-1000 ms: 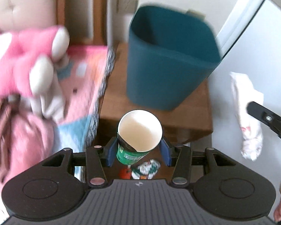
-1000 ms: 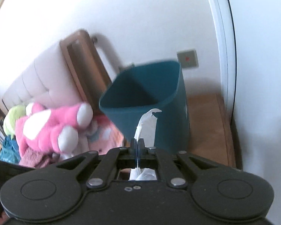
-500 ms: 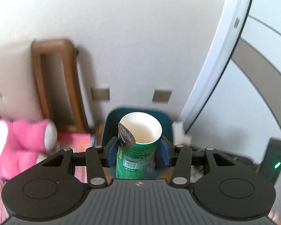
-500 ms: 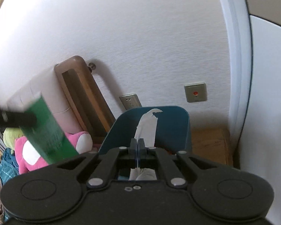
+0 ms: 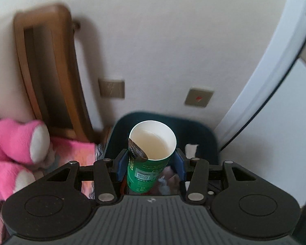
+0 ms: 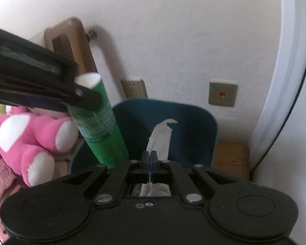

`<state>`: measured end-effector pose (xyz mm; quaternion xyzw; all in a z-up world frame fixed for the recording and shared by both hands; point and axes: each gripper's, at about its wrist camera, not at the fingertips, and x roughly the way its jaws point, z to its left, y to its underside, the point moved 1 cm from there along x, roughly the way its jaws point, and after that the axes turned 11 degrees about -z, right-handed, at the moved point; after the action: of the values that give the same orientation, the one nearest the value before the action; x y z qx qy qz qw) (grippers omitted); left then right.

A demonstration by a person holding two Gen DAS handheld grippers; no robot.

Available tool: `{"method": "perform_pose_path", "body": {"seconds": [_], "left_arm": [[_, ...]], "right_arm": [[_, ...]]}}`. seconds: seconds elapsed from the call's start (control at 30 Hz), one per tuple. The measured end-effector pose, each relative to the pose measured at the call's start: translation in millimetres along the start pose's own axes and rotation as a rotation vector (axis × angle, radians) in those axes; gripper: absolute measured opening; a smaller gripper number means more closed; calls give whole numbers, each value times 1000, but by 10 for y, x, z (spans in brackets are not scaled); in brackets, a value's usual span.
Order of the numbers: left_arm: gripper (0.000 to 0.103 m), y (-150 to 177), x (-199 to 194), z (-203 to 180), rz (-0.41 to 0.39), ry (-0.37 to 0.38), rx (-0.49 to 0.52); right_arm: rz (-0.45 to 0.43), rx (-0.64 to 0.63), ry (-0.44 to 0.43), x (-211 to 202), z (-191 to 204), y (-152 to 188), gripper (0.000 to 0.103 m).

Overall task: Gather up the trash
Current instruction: 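Open left gripper to drop the cup while right releases the tissue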

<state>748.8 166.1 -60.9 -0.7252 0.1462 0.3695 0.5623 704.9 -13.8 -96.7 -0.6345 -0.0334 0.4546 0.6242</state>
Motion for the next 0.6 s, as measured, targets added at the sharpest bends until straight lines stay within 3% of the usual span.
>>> {"method": "perform_pose_path", "body": {"seconds": [0.33, 0.47, 0.6], "left_arm": [[46, 434, 608, 153, 166, -15, -32], [45, 573, 751, 178, 221, -13, -19], [45, 644, 833, 227, 252, -3, -56]], "right_arm": [[73, -103, 8, 285, 112, 285, 0], [116, -100, 5, 311, 77, 344, 10], [157, -97, 18, 301, -4, 417, 13]]}}
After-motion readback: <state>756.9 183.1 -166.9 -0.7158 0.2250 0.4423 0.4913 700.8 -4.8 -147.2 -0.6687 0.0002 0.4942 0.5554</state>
